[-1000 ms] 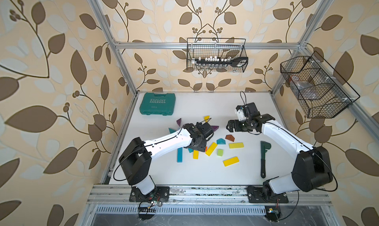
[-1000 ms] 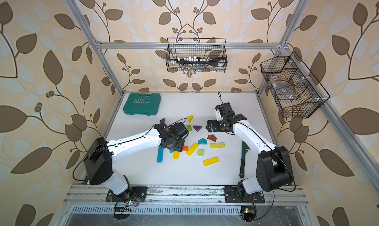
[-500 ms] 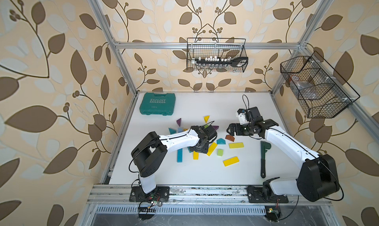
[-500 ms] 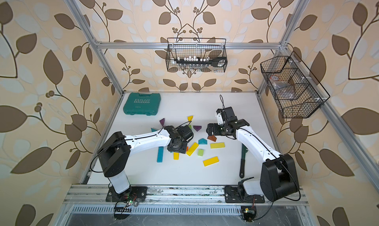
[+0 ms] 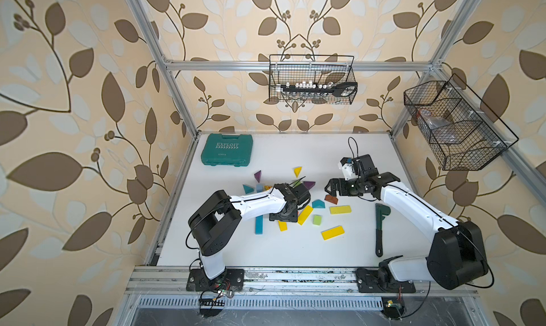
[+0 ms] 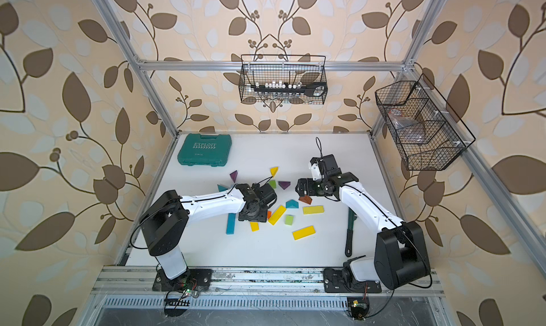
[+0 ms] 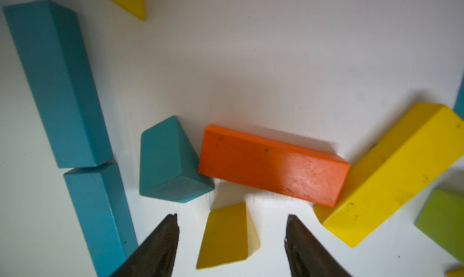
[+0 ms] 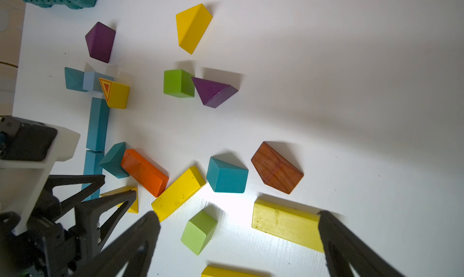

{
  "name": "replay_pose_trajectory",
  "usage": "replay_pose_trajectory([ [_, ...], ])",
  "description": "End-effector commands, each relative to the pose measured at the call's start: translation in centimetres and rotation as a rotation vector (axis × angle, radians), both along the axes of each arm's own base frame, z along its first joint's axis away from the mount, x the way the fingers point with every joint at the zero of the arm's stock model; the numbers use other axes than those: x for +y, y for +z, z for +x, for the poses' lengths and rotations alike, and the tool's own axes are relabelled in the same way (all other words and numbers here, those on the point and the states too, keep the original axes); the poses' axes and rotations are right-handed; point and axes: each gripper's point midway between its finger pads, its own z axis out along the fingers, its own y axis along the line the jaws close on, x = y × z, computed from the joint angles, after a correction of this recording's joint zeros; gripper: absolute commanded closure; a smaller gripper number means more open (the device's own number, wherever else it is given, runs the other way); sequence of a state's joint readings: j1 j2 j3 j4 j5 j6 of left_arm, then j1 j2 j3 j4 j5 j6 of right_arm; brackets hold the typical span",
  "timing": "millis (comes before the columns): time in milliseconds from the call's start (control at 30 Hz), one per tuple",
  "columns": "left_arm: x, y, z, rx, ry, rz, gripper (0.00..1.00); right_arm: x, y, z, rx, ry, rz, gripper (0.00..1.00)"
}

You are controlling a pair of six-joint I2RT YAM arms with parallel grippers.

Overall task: Assemble a small pinwheel with building blocks
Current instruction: Pick up the building block from the center of the board.

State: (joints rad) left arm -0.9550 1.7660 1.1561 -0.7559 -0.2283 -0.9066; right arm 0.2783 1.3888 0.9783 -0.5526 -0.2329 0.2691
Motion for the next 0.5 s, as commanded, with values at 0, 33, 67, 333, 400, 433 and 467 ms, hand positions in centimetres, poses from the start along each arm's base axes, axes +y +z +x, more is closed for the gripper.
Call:
replay_pose_trajectory([
  [0,0.5,0.9,-0.3,-0.014,0.092,-0.036,0.33,0.1,-1.1,-0.5,0.03,0.008,0.014,0.0],
  [33,0.3,0.7,-0.4,-0.004,0.094,-0.042,0.35,0.2,-1.1,-0.5,0.029,0.009,0.014,0.0],
  [67,0.2,0.4,-0.5,0.006,0.098,-0.039,0.39,0.1,-1.1,-0.4,0.029,0.007,0.013,0.01],
  [333,0.1,-1.0,-0.8,0.041,0.123,-0.023,0.59,0.5,-1.1,-0.7,0.031,0.023,0.034,0.0],
  [400,0.0,-1.2,-0.8,0.043,0.111,-0.028,0.66,0.9,-0.8,-0.8,0.025,0.033,0.059,0.0],
  [433,-0.2,-1.1,-0.7,0.038,0.098,-0.038,0.69,1.2,-0.8,-1.0,0.022,0.043,0.078,0.0],
  [467,-0.3,-1.1,-0.7,0.033,0.085,-0.046,0.72,1.6,-0.7,-1.2,0.016,0.054,0.098,0.0],
])
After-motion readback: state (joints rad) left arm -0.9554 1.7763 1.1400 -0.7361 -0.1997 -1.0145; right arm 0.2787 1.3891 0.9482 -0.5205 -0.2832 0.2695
